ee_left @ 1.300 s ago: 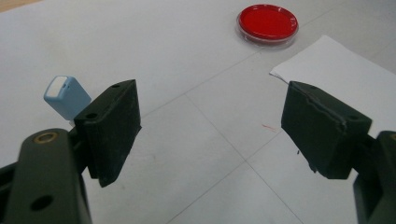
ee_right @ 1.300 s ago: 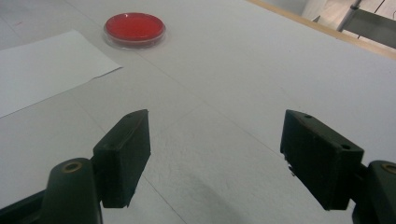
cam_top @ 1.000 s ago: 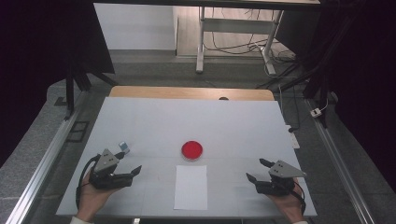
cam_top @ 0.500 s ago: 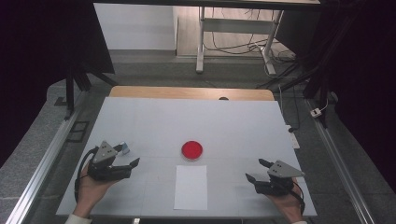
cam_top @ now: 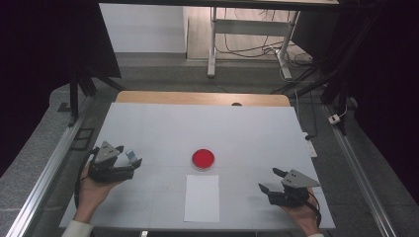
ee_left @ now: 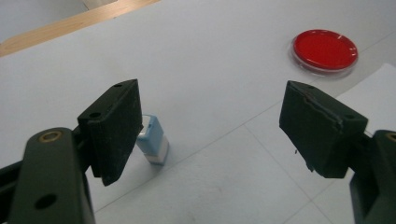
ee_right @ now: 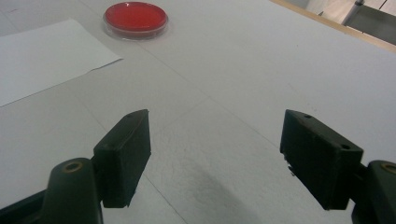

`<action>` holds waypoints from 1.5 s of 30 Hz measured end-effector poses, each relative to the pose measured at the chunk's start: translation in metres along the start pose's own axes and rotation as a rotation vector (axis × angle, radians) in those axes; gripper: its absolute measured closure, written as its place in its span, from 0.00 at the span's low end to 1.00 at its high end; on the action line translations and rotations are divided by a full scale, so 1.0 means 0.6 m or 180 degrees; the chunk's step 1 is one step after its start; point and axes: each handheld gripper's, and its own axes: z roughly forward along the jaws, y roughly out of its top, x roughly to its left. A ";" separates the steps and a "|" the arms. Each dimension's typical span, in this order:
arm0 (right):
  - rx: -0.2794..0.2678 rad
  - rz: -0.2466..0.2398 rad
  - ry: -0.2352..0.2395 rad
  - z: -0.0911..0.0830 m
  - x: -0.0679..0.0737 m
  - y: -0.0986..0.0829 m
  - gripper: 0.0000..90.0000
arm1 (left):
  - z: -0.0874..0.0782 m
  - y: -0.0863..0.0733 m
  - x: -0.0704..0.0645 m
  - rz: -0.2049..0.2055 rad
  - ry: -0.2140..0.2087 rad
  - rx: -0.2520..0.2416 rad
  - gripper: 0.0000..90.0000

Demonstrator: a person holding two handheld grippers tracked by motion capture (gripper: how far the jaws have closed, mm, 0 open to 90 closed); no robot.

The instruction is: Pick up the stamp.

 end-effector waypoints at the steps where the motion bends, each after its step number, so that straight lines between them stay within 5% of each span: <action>1: -0.0002 0.0002 -0.0001 0.000 0.000 0.000 0.27 | 0.002 0.000 0.003 -0.0001 0.0007 0.0013 0.24; 21: 0.0017 0.0020 -0.0009 -0.001 -0.004 -0.001 0.27 | 0.041 0.023 0.063 0.0112 0.0030 0.0227 0.27; 31: 0.0000 0.0038 -0.0027 -0.007 -0.005 -0.002 0.27 | 0.059 0.009 0.065 0.0231 0.0033 0.0449 0.31; 45: 0.0022 0.0036 0.0010 -0.003 -0.002 -0.005 0.27 | 0.084 -0.009 0.077 0.0156 0.0016 0.0545 0.40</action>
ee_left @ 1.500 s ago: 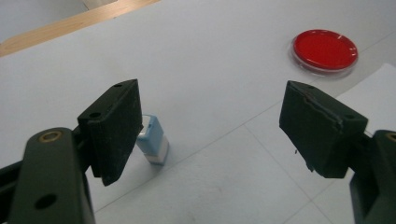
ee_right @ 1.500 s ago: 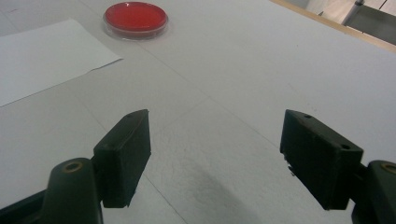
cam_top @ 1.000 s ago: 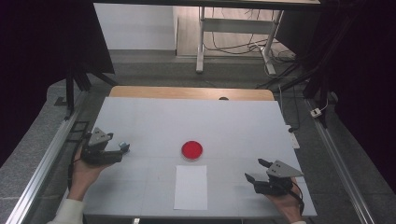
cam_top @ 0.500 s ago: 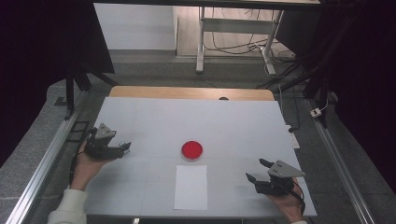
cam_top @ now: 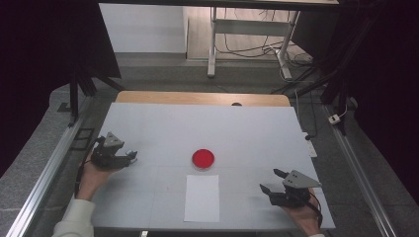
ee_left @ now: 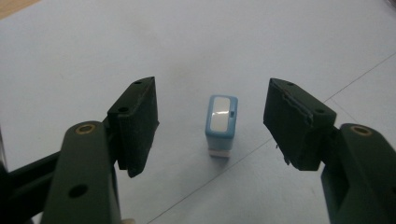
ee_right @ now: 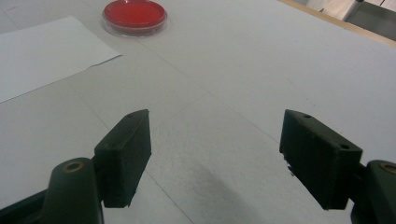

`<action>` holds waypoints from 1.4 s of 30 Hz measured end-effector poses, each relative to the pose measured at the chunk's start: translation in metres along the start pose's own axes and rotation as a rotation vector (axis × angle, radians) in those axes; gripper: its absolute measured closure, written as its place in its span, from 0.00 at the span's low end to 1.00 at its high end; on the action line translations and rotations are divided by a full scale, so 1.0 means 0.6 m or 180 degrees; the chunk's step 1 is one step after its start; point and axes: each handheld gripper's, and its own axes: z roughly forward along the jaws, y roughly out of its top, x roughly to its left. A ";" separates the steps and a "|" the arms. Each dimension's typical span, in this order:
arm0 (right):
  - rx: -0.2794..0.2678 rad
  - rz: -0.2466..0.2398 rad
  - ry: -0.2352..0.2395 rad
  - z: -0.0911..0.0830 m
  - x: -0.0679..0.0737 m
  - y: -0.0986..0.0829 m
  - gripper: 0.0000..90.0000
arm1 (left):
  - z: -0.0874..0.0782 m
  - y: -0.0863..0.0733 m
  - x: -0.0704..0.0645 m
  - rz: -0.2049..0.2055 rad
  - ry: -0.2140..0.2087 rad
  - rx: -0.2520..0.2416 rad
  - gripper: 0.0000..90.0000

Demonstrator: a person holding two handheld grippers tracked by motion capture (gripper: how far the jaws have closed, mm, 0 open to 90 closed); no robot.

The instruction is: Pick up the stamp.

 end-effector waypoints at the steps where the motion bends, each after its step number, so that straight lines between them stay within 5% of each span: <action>1: 0.0017 -0.0003 -0.0001 0.000 0.000 0.000 0.27 | 0.002 -0.001 0.000 0.0004 -0.0007 0.0015 0.41; 29: 0.0052 -0.0025 -0.0013 -0.001 0.000 -0.002 0.28 | 0.012 -0.010 0.000 0.0149 -0.0073 0.0051 0.81; 42: 0.0051 -0.0032 -0.0013 -0.001 0.000 -0.002 0.28 | 0.009 -0.011 0.003 0.0094 -0.0093 0.0022 0.84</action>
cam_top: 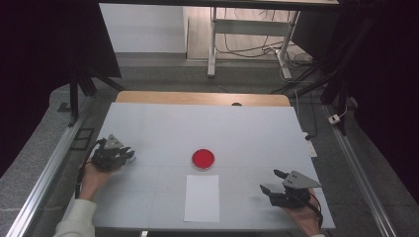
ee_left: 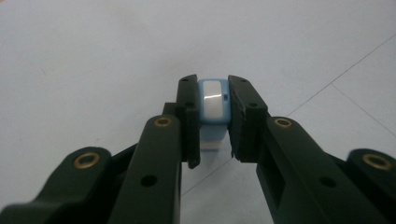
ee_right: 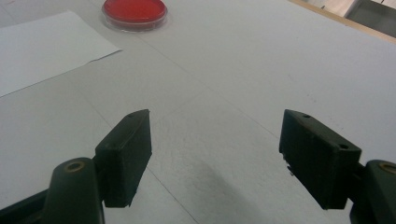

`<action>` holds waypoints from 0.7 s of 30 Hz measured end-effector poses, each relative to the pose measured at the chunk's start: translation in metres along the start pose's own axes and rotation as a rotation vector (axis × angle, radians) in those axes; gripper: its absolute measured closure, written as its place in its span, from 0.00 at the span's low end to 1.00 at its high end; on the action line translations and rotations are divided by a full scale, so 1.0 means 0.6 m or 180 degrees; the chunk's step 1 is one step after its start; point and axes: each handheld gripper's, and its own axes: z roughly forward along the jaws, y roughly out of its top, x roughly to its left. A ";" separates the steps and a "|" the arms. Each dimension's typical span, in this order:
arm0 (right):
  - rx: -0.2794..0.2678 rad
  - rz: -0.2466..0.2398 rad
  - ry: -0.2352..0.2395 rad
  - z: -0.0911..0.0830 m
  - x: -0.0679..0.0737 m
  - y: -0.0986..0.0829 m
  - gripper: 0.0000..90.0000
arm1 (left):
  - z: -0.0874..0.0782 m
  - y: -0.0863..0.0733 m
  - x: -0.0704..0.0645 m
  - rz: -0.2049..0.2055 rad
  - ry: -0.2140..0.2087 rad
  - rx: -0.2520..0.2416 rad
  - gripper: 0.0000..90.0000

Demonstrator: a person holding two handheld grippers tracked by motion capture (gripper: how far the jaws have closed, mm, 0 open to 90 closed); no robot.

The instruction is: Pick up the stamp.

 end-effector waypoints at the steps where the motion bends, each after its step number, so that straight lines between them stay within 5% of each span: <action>1: 0.0000 0.0000 0.0000 0.000 0.000 0.000 0.28 | -0.001 0.000 0.000 -0.0003 0.0001 -0.0006 0.84; 21: -0.0087 -0.0015 -0.0059 -0.001 0.002 -0.001 0.28 | -0.029 0.013 -0.007 -0.0174 -0.0203 -0.0346 0.84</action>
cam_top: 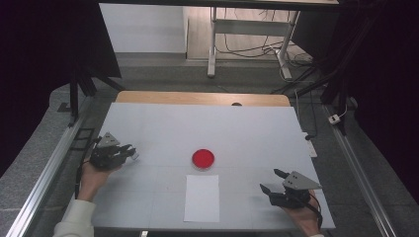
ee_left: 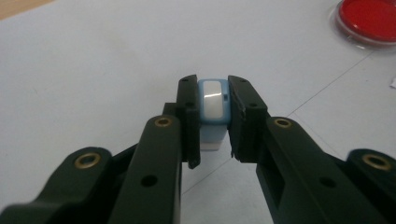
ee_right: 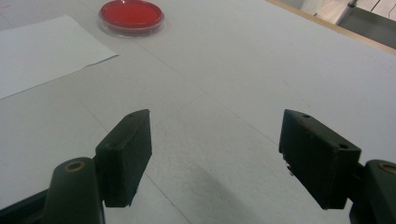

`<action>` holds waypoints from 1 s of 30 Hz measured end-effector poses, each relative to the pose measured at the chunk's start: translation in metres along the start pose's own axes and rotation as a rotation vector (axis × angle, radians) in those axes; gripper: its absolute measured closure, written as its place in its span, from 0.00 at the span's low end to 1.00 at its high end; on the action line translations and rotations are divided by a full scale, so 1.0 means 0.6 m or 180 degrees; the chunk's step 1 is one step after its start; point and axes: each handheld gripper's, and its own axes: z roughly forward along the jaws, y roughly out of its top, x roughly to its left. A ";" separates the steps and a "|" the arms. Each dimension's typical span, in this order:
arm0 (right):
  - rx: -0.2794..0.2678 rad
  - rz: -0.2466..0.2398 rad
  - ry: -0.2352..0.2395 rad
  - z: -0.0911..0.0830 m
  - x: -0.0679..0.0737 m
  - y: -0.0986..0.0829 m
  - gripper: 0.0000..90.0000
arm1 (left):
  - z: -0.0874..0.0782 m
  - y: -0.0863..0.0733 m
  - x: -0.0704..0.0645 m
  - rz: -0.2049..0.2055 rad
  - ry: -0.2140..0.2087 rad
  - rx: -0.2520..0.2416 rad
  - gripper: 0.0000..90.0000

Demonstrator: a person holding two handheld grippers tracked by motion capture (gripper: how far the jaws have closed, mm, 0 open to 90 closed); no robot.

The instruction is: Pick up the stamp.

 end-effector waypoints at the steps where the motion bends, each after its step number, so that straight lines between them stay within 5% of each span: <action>1: -0.0009 0.0003 -0.0002 0.000 0.000 0.000 0.28 | -0.002 0.002 -0.001 -0.0003 -0.0022 -0.0029 0.84; 30: -0.0002 -0.0014 -0.0016 0.000 0.001 -0.001 0.28 | -0.047 0.046 -0.039 -0.0073 -0.0451 -0.0456 0.84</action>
